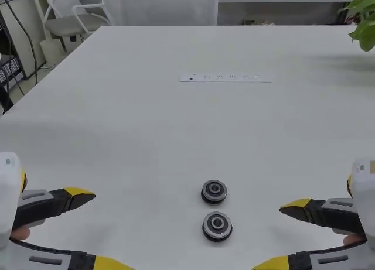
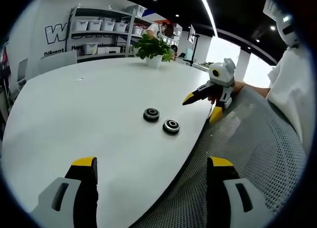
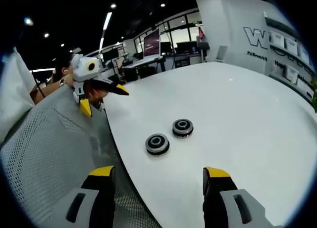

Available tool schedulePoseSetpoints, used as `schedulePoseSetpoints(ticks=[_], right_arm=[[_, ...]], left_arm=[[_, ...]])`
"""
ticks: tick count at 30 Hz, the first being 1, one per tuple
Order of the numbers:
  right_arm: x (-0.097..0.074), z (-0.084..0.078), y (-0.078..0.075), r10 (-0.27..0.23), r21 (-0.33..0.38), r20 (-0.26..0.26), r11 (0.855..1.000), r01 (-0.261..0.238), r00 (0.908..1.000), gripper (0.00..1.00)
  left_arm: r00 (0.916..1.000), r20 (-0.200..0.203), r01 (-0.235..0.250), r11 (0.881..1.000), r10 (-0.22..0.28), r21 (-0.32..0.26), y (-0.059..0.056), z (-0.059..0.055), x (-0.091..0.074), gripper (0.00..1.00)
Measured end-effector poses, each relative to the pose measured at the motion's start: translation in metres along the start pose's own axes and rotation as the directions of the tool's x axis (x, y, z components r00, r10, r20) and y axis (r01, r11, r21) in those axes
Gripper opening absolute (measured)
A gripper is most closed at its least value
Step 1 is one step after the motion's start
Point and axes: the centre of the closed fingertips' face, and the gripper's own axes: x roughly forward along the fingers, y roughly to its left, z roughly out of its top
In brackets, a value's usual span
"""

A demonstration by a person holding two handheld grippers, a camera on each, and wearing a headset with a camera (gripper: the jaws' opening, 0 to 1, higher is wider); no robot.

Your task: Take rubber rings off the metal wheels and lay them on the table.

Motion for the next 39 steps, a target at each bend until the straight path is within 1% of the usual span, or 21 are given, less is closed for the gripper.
schedulePoseSetpoints(ticks=[3, 7, 10, 13, 15, 17, 18, 20, 22, 24, 26, 27, 29, 30, 31, 34, 36, 37, 38, 39], right_arm=[[-0.002, 0.000, -0.003, -0.010, 0.005, 0.009, 1.000, 0.010, 0.9999, 0.71], [-0.004, 0.001, -0.008, -0.032, 0.023, 0.022, 0.999, 0.031, 0.9993, 0.71], [-0.006, 0.004, -0.008, -0.029, 0.037, 0.042, 0.999, 0.027, 0.9987, 0.70], [-0.006, 0.008, -0.008, -0.023, 0.053, 0.063, 0.998, 0.019, 0.9978, 0.70], [-0.007, 0.010, -0.008, -0.021, 0.057, 0.074, 0.998, 0.017, 0.9970, 0.70], [-0.007, 0.011, -0.008, -0.021, 0.058, 0.079, 0.998, 0.017, 0.9967, 0.69], [-0.007, 0.013, -0.008, -0.019, 0.059, 0.084, 0.998, 0.014, 0.9963, 0.69], [-0.008, 0.017, -0.008, -0.013, 0.068, 0.091, 0.998, 0.007, 0.9958, 0.69], [-0.010, 0.023, -0.011, -0.023, 0.059, 0.100, 0.998, 0.017, 0.9947, 0.68], [-0.012, 0.032, -0.012, -0.025, 0.053, 0.116, 0.998, 0.019, 0.9929, 0.68], [-0.015, 0.039, -0.012, -0.019, 0.037, 0.130, 0.999, 0.014, 0.9913, 0.68], [-0.016, 0.044, -0.012, -0.013, 0.018, 0.136, 1.000, 0.011, 0.9906, 0.67], [-0.020, 0.055, -0.009, 0.005, -0.030, 0.148, 1.000, 0.000, 0.9890, 0.64], [-0.022, 0.060, -0.009, 0.009, -0.040, 0.154, 0.999, -0.003, 0.9881, 0.62], [-0.025, 0.066, -0.009, 0.011, -0.054, 0.158, 0.999, -0.003, 0.9873, 0.62], [-0.030, 0.079, -0.008, 0.016, -0.091, 0.166, 0.996, -0.001, 0.9861, 0.61], [-0.033, 0.090, -0.007, 0.017, -0.126, 0.175, 0.992, 0.005, 0.9844, 0.59], [-0.035, 0.097, -0.006, 0.023, -0.145, 0.183, 0.989, 0.004, 0.9828, 0.58], [-0.035, 0.102, -0.006, 0.029, -0.157, 0.189, 0.988, 0.001, 0.9815, 0.57], [-0.036, 0.109, -0.004, 0.047, -0.182, 0.192, 0.983, -0.011, 0.9803, 0.56]], left_arm=[[0.9998, 0.011, -0.016, 1.000, 0.016, -0.006, 0.002, 0.002, -0.001, 0.90], [0.9993, 0.029, -0.021, 1.000, 0.022, -0.015, 0.001, 0.006, -0.002, 0.89], [0.9989, 0.032, -0.032, 0.999, 0.033, -0.019, 0.003, 0.007, -0.003, 0.89], [0.9989, 0.014, -0.043, 0.999, 0.044, -0.008, 0.003, 0.005, -0.004, 0.89], [0.9986, 0.019, -0.050, 0.999, 0.050, 0.000, 0.003, 0.007, -0.005, 0.89], [0.9981, 0.035, -0.050, 0.999, 0.050, -0.002, 0.004, 0.010, -0.006, 0.89], [0.9976, 0.060, -0.034, 0.999, 0.035, -0.005, 0.001, 0.016, -0.006, 0.89], [0.9950, 0.099, 0.011, 1.000, -0.010, -0.007, -0.007, 0.026, -0.006, 0.89], [0.9950, 0.099, 0.012, 1.000, -0.012, 0.004, -0.007, 0.027, -0.007, 0.89], [0.9960, 0.090, -0.004, 0.998, -0.001, 0.056, -0.005, 0.031, -0.009, 0.90], [0.9964, 0.085, -0.002, 0.996, -0.005, 0.084, -0.008, 0.035, -0.011, 0.92], [0.9959, 0.090, 0.002, 0.995, -0.011, 0.097, -0.010, 0.038, -0.012, 0.92], [0.9949, 0.099, 0.008, 0.993, -0.020, 0.120, -0.013, 0.046, -0.015, 0.92], [0.9944, 0.103, 0.009, 0.992, -0.022, 0.127, -0.013, 0.050, -0.016, 0.92], [0.9932, 0.113, 0.010, 0.990, -0.026, 0.142, -0.014, 0.055, -0.017, 0.92], [0.9902, 0.135, 0.012, 0.985, -0.036, 0.170, -0.017, 0.068, -0.019, 0.92], [0.9884, 0.146, 0.015, 0.981, -0.044, 0.193, -0.019, 0.076, -0.020, 0.92], [0.9881, 0.147, 0.015, 0.978, -0.046, 0.207, -0.020, 0.080, -0.020, 0.92], [0.9869, 0.153, 0.014, 0.973, -0.051, 0.232, -0.021, 0.086, -0.020, 0.92], [0.9857, 0.159, 0.015, 0.969, -0.056, 0.247, -0.023, 0.090, -0.019, 0.92]])
